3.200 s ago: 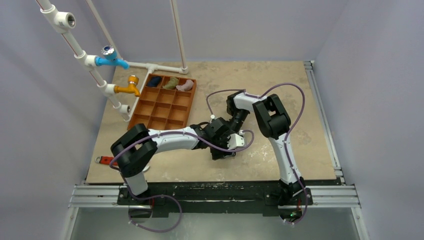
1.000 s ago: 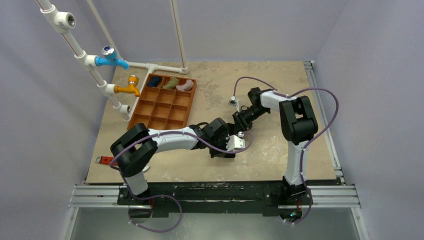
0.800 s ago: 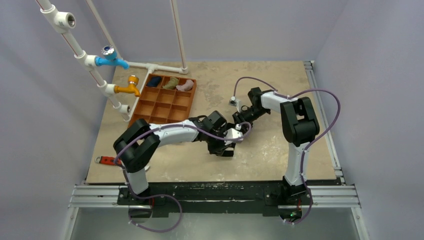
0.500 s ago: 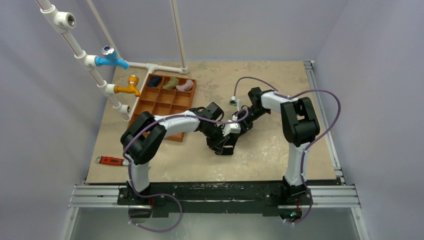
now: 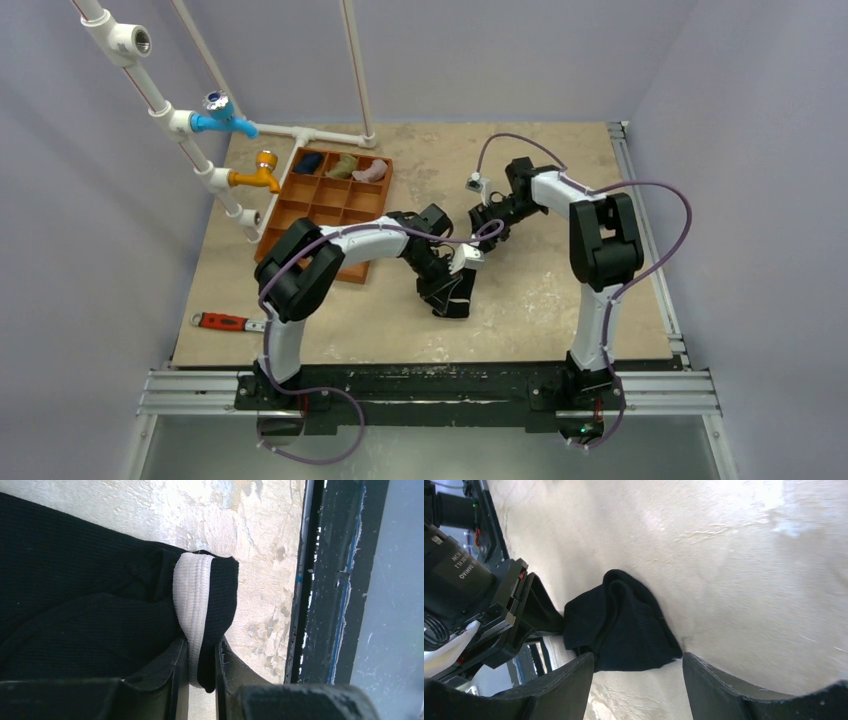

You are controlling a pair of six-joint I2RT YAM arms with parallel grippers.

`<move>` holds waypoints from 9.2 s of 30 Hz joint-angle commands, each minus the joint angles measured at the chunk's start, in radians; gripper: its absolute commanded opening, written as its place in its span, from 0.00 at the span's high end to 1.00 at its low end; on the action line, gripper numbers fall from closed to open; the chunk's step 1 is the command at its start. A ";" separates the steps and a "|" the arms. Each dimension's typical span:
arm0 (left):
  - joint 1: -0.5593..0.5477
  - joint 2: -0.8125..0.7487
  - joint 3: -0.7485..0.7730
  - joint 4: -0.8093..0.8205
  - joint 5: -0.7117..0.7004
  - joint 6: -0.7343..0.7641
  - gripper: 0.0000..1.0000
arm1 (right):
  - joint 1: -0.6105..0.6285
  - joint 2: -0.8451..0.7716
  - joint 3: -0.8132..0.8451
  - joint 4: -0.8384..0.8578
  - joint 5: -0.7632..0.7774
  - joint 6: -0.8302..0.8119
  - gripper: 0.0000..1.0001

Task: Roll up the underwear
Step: Roll the underwear to the center of the board.

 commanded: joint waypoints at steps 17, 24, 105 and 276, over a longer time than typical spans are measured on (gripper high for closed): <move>0.067 0.277 0.282 -0.268 0.150 -0.025 1.00 | -0.209 -0.225 -0.202 -0.087 0.044 -0.312 0.35; 0.093 0.382 0.376 -0.348 0.210 -0.052 1.00 | -0.205 -0.438 -0.339 -0.030 0.076 -0.340 0.35; 0.252 0.369 0.499 -0.594 0.309 0.010 0.53 | 0.592 -0.482 -0.619 0.363 0.631 -0.202 1.00; 0.113 0.468 0.477 -0.445 0.160 -0.011 1.00 | -0.044 -0.564 -0.361 0.163 0.292 -0.187 0.40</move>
